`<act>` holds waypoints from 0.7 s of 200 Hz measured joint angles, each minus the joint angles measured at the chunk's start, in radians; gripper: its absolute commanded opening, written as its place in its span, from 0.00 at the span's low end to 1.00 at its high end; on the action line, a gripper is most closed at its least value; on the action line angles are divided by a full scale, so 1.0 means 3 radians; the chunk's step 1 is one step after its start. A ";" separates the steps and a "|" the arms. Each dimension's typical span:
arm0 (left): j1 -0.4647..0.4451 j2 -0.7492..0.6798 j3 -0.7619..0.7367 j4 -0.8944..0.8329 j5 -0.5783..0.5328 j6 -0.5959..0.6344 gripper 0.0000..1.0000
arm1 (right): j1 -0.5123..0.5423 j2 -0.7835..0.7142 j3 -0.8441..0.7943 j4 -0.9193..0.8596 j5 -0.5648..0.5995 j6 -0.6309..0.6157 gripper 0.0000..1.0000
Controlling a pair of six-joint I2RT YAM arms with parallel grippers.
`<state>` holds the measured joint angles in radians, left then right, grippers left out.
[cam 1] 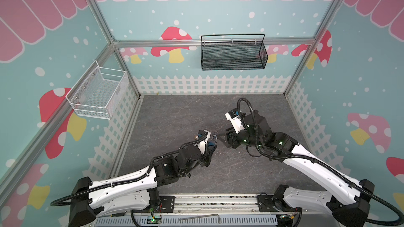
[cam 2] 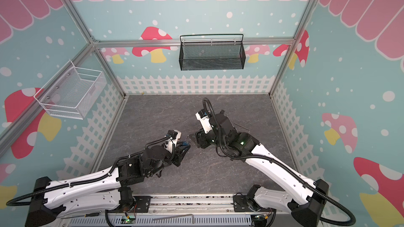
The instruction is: Unlock with the key
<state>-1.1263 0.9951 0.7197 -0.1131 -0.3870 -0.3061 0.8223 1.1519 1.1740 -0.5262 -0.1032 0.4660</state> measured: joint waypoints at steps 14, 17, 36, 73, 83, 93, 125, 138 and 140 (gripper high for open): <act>0.0001 0.0009 -0.0017 0.0079 0.0038 0.0069 0.00 | 0.0000 0.0078 0.0080 -0.0076 0.0031 -0.0056 0.66; 0.0000 0.0010 -0.0018 0.0094 0.0047 0.0081 0.00 | 0.0000 0.0093 0.0098 -0.0089 0.0034 -0.0065 0.66; 0.0001 0.0011 -0.0020 0.0168 0.0074 0.0142 0.00 | 0.0000 0.0207 0.0239 -0.0174 0.0078 -0.0131 0.66; 0.0000 0.0011 -0.0023 0.0244 0.0111 0.0186 0.00 | 0.0000 0.0379 0.0407 -0.0294 0.0161 -0.0231 0.67; 0.0000 0.0011 -0.0023 0.0252 0.0116 0.0189 0.00 | 0.0000 0.0418 0.0441 -0.0326 0.0187 -0.0251 0.67; 0.0000 0.0011 -0.0023 0.0258 0.0122 0.0193 0.00 | 0.0000 0.0463 0.0479 -0.0365 0.0219 -0.0273 0.67; 0.0000 0.0011 -0.0036 0.0272 0.0151 0.0209 0.00 | 0.0000 0.0554 0.0572 -0.0474 0.0312 -0.0329 0.68; 0.0000 0.0008 -0.0056 0.0289 0.0160 0.0220 0.00 | 0.0000 0.0567 0.0605 -0.0518 0.0341 -0.0345 0.69; 0.0000 0.0006 -0.0061 0.0294 0.0161 0.0225 0.00 | 0.0000 0.0570 0.0612 -0.0525 0.0347 -0.0346 0.69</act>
<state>-1.1263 0.9970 0.7013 -0.0250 -0.3386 -0.2386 0.8223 1.3228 1.3575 -0.6838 0.0010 0.3622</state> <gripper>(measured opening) 0.329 0.683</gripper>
